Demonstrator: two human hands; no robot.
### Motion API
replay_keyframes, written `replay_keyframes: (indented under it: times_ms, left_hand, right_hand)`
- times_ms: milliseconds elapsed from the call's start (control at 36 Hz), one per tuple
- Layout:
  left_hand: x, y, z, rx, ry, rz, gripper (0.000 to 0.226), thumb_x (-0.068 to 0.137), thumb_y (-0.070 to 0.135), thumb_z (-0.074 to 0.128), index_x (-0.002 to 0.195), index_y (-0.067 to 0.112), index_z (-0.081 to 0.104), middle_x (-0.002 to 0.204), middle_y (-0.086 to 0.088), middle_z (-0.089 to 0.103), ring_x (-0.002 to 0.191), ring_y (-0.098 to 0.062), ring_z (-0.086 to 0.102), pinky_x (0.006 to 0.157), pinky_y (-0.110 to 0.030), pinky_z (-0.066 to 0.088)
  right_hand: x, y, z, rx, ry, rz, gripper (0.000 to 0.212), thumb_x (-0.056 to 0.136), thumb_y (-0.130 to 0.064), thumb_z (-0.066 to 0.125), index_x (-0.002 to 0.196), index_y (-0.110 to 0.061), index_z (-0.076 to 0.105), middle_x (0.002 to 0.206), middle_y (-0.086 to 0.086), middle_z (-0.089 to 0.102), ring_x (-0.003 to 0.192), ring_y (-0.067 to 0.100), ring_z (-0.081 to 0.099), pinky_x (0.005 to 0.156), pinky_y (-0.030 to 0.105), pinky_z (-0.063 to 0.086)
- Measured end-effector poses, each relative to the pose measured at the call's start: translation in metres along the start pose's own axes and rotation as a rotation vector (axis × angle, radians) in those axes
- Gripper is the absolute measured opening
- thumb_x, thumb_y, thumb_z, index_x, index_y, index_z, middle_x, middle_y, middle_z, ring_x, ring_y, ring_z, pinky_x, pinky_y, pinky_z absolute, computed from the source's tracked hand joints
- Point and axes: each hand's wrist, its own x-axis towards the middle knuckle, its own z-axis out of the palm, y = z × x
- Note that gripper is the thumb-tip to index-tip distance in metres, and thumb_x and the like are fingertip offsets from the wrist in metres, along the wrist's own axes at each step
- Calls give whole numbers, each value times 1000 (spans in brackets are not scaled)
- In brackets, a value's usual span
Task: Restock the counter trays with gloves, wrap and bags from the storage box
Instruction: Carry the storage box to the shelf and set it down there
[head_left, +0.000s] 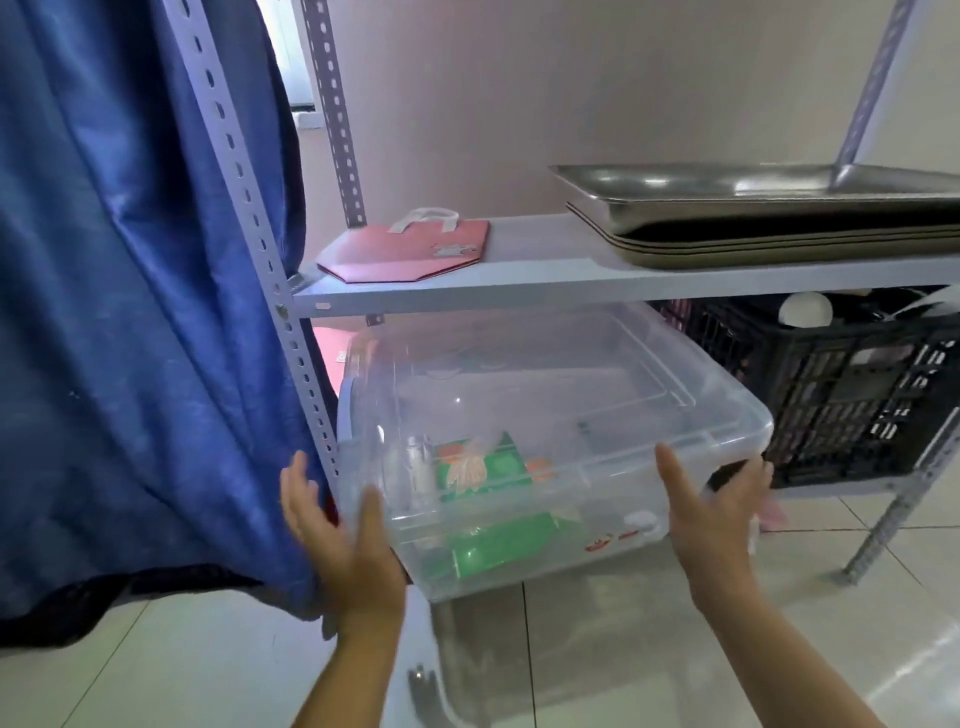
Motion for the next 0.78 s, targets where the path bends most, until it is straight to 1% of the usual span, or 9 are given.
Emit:
replay_keyframes:
  times_ms: [56,111,167,250,306,389,472,583,778]
  left_hand:
    - [-21,-12,1,146,-170,190,83,79,62,61,151,39,26,164,6,12,149,-21,22,111,-58,35]
    - [-29,-22,-1,316,-264,283,92,75,73,60,152,40,24,164,6,1,152,-22,10,110,-63,35]
    - [-25,-28,-7,414,-310,329,99,68,78,62,151,45,21,164,6,-2,152,-21,6,108,-64,35]
    - [-8,-29,-16,472,-380,400,90,69,77,62,147,54,24,163,13,-1,151,-23,11,109,-64,36]
    - [5,-28,-17,469,-403,392,77,74,73,61,142,53,34,161,21,2,150,-24,18,109,-62,37]
    - [23,-23,-11,460,-446,352,71,74,66,64,139,53,40,157,32,5,149,-20,22,112,-57,37]
    - [44,-12,0,437,-471,356,65,75,53,68,135,58,43,159,25,11,148,-10,19,115,-48,35]
    - [77,0,20,442,-471,370,59,84,34,73,134,51,47,162,11,19,150,-13,15,113,-50,38]
    - [108,-5,51,638,-510,331,53,95,35,62,145,35,46,163,3,20,152,-21,7,109,-49,38]
  right_hand:
    - [-8,11,-2,-96,25,-53,120,70,-68,67,158,-20,0,165,-7,-12,150,8,-5,117,33,10]
    - [-12,18,-7,-150,54,-147,116,71,-64,68,157,-24,2,164,-8,-15,150,7,-9,121,48,16]
    - [-13,22,-12,-230,76,-322,114,70,-55,74,157,-28,5,165,-5,-13,151,10,-10,117,59,23]
    - [-10,27,-17,-477,-1,-621,98,71,-55,71,155,-31,25,166,5,7,153,26,6,110,66,28]
    - [-3,29,-17,-609,-33,-707,80,80,-56,66,150,-31,38,164,6,21,150,38,15,107,68,27]
    - [17,20,-13,-690,62,-814,59,90,-54,56,141,-25,54,153,10,43,143,44,28,106,65,32]
    - [38,-1,-3,-731,122,-923,50,90,-47,58,128,-16,66,135,15,60,136,45,41,103,64,35]
    - [57,-30,15,-763,77,-928,45,89,-42,68,125,-13,67,130,16,64,133,43,46,102,63,37]
    - [72,-47,47,-879,-42,-741,50,93,-42,62,134,-15,60,140,16,57,141,38,37,113,61,27]
